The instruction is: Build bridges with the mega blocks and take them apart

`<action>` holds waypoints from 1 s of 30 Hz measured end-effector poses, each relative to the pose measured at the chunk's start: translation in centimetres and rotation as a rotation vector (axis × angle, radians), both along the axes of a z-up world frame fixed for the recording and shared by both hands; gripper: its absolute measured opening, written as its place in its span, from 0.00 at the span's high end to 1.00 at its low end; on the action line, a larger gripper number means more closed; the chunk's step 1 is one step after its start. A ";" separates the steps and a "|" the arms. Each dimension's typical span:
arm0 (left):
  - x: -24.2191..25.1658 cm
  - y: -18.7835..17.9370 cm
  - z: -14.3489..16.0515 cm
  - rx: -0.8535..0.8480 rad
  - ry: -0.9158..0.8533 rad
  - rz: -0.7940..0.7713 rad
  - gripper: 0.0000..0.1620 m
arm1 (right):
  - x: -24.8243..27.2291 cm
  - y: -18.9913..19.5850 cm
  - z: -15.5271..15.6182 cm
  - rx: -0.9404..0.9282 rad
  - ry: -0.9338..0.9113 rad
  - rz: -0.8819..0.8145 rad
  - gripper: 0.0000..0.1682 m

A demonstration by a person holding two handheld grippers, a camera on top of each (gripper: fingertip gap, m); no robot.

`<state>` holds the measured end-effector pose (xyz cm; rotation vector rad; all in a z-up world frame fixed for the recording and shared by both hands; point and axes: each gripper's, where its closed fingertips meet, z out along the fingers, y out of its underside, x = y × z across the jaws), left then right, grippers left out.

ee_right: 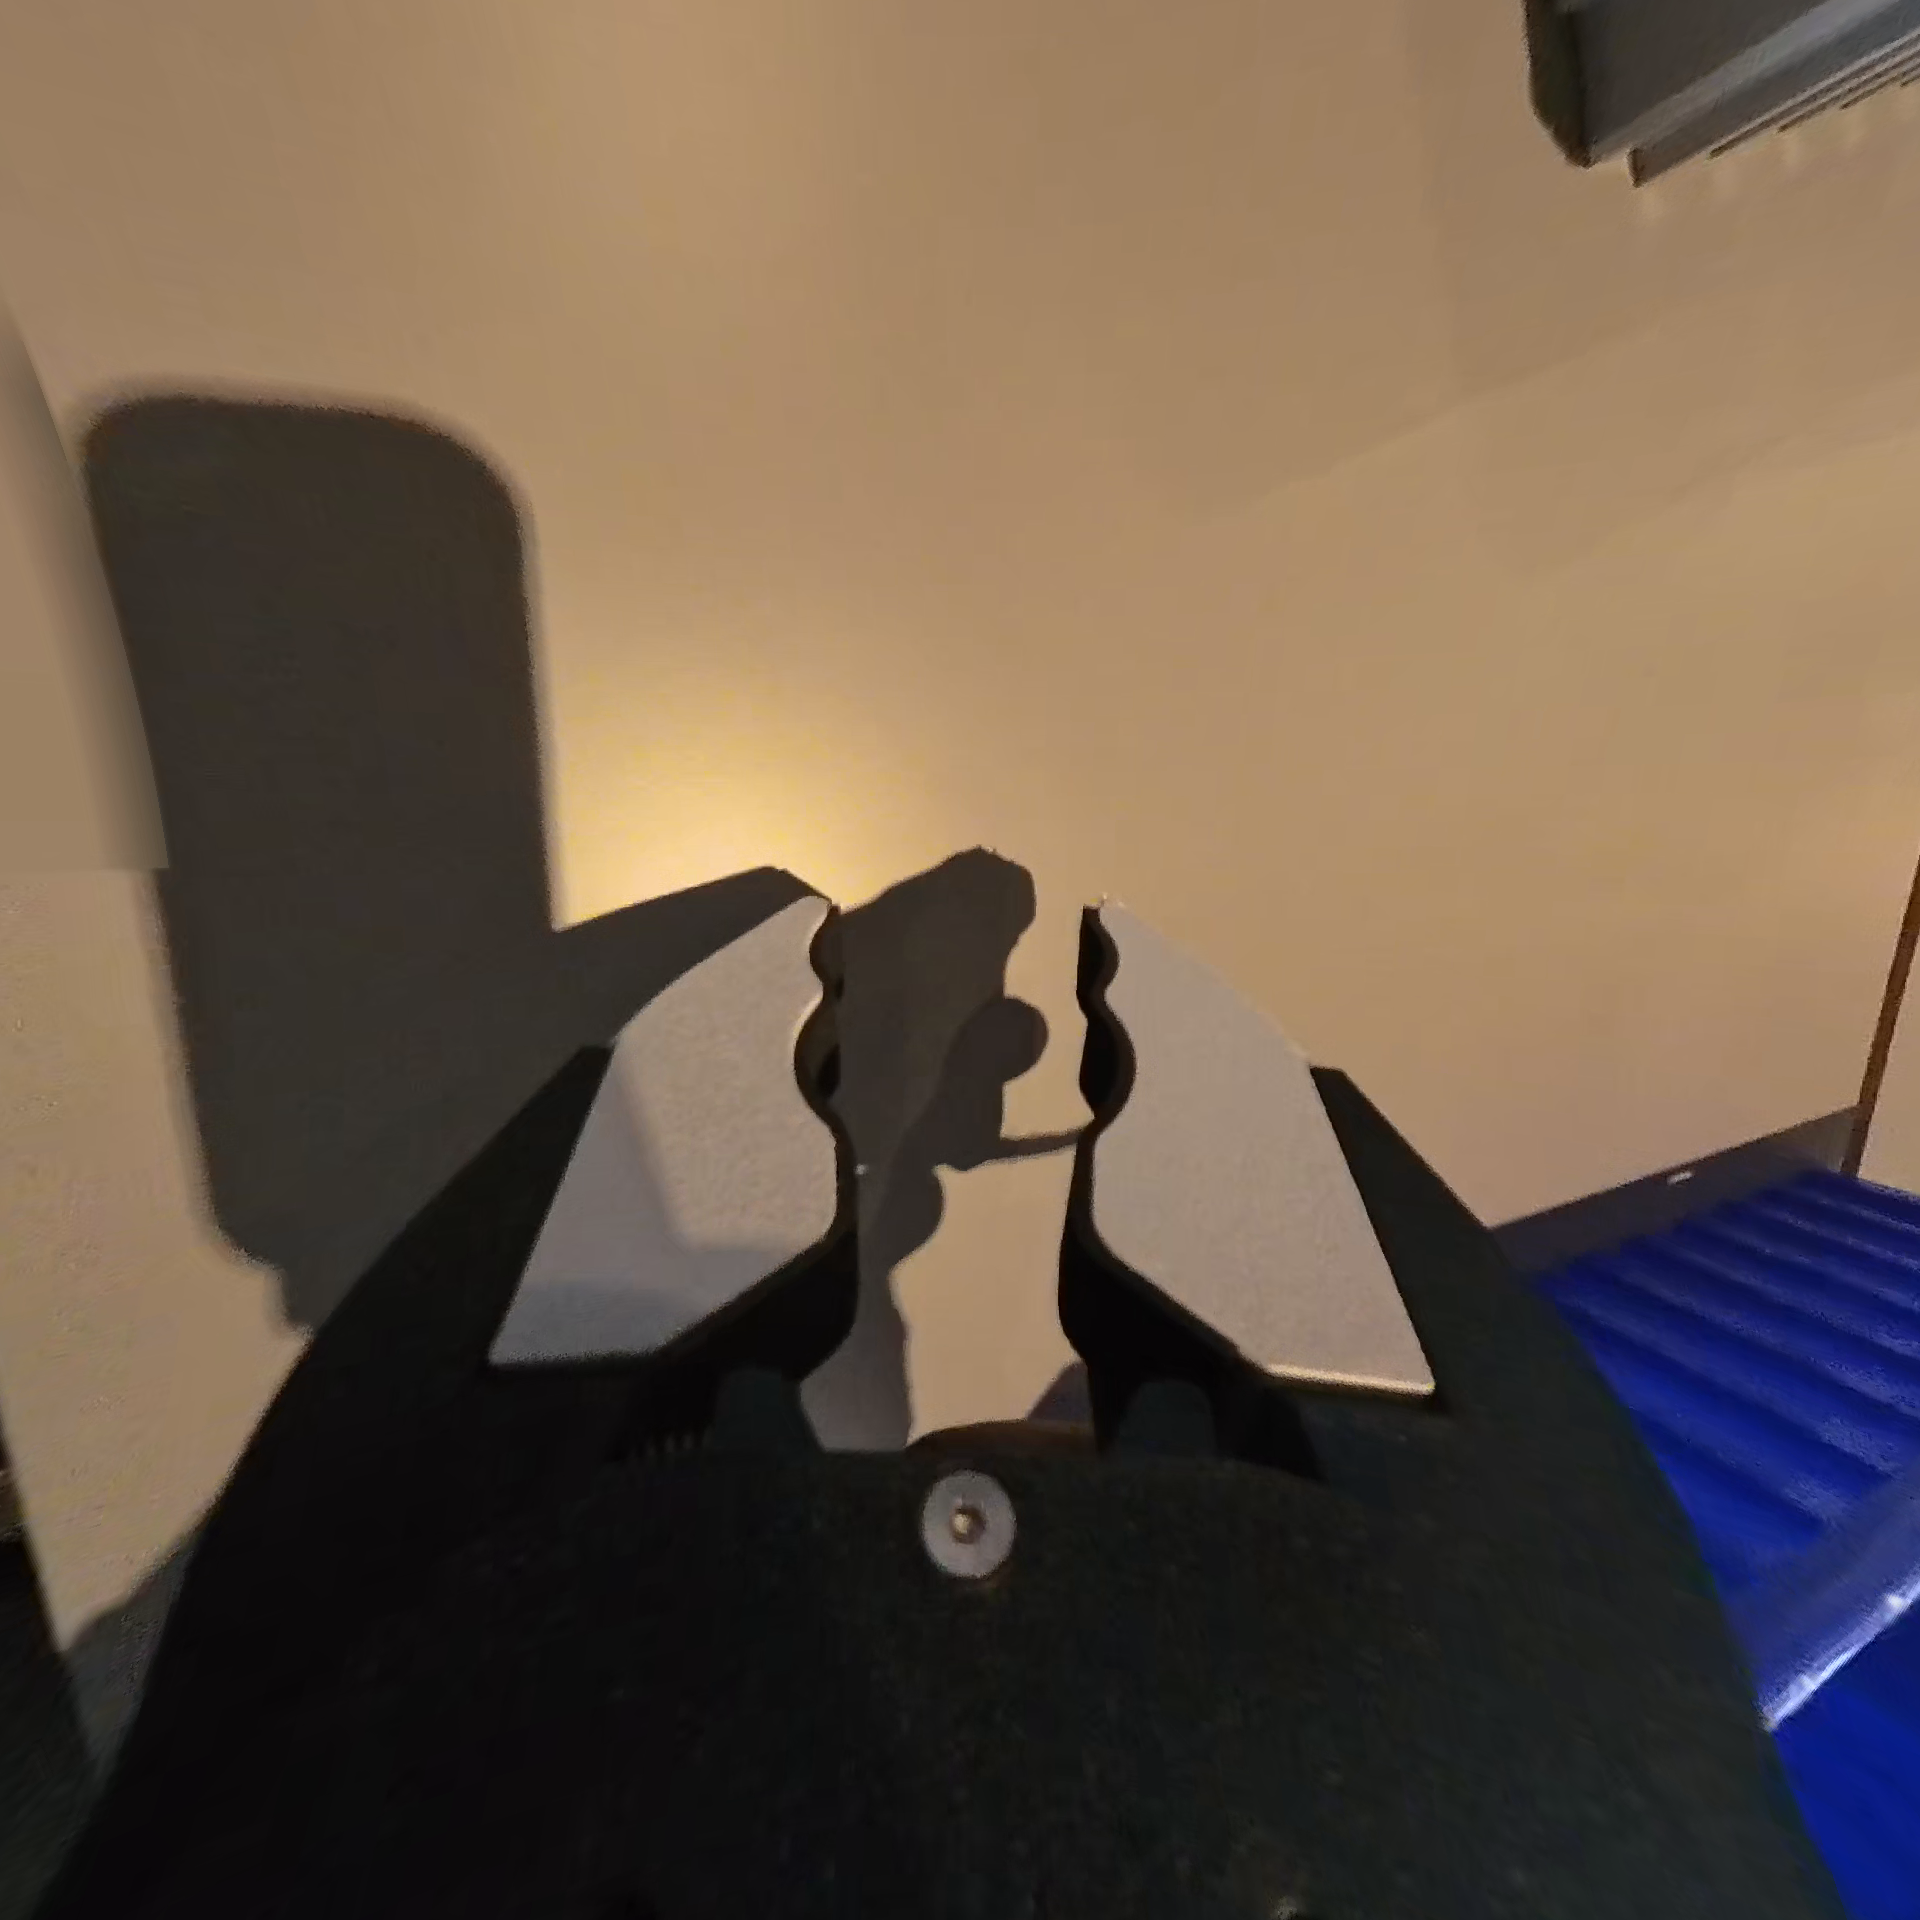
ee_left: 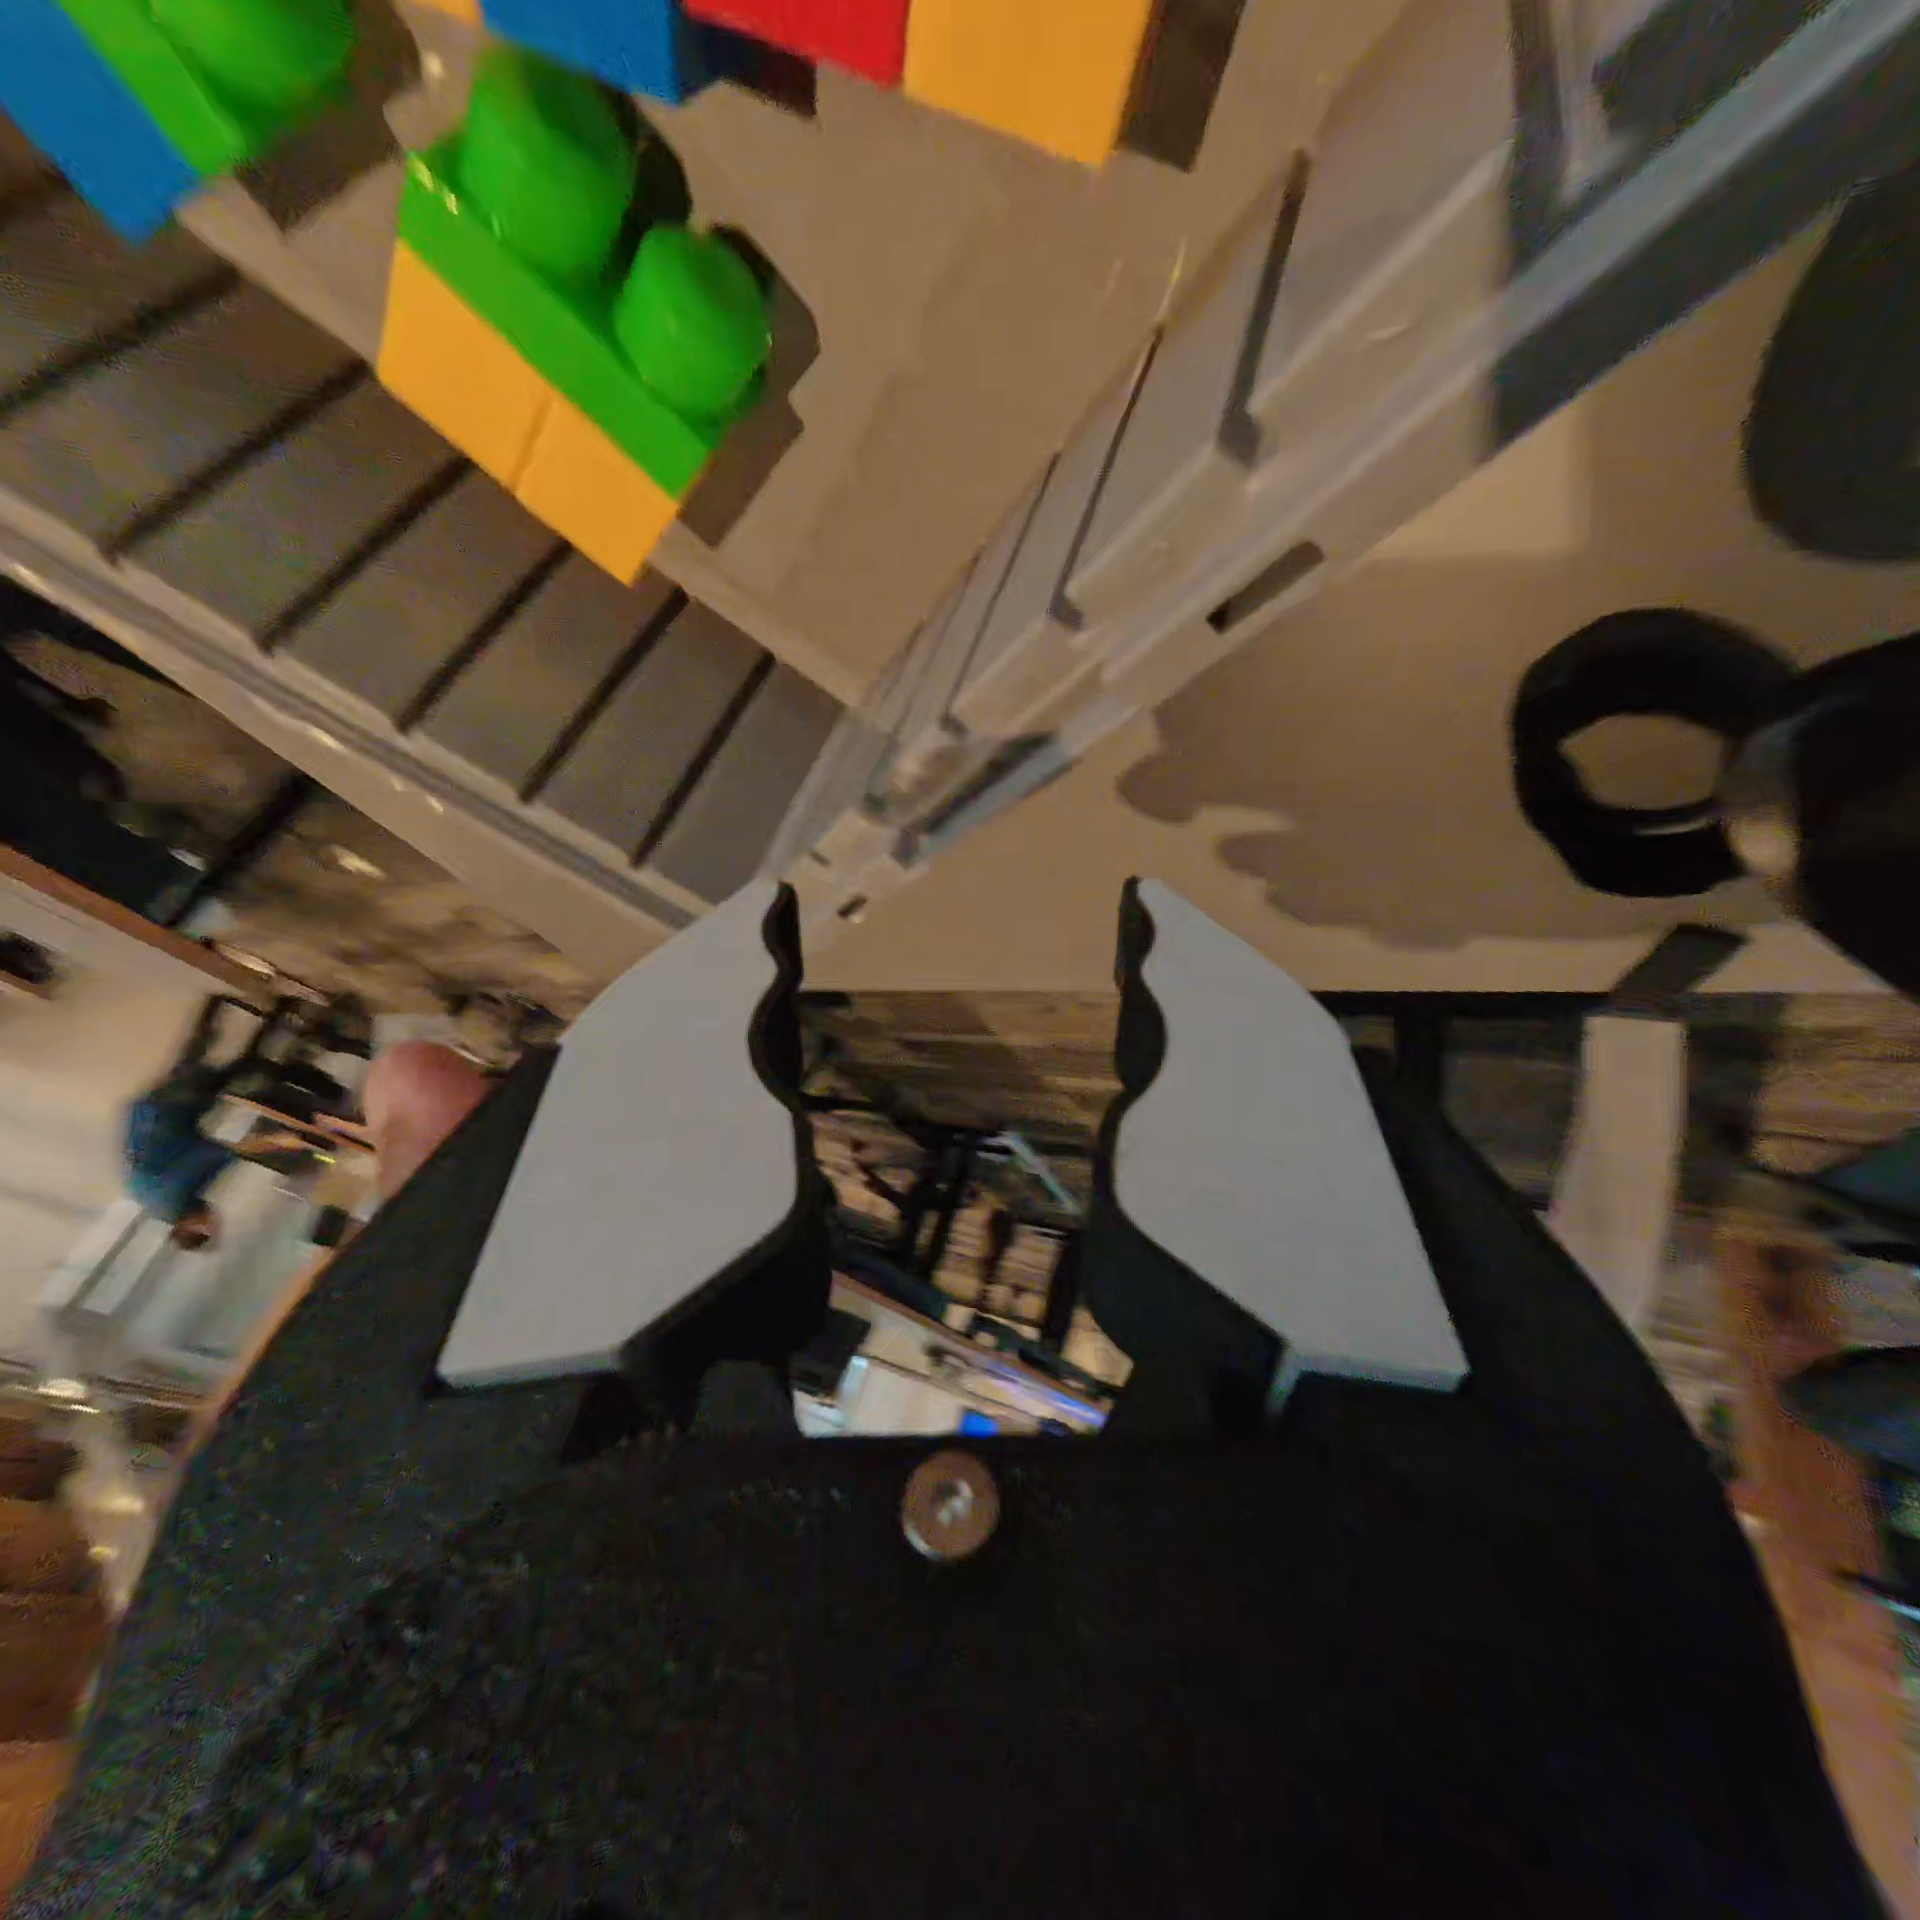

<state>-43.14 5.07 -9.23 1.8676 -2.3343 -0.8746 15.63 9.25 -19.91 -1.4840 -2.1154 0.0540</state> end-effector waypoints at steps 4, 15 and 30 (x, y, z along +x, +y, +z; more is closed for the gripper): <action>-0.6 0.4 -2.8 -0.087 0.056 -0.152 0.64 | -1.2 1.0 0.0 -0.011 -0.001 -0.001 0.75; 0.1 0.7 -5.3 -0.035 -0.209 0.089 0.75 | -4.3 2.3 -0.2 -0.052 0.039 0.012 0.77; -1.9 -5.7 -5.3 0.006 -0.261 0.673 0.75 | -4.8 2.1 -0.3 -0.095 0.114 0.033 0.82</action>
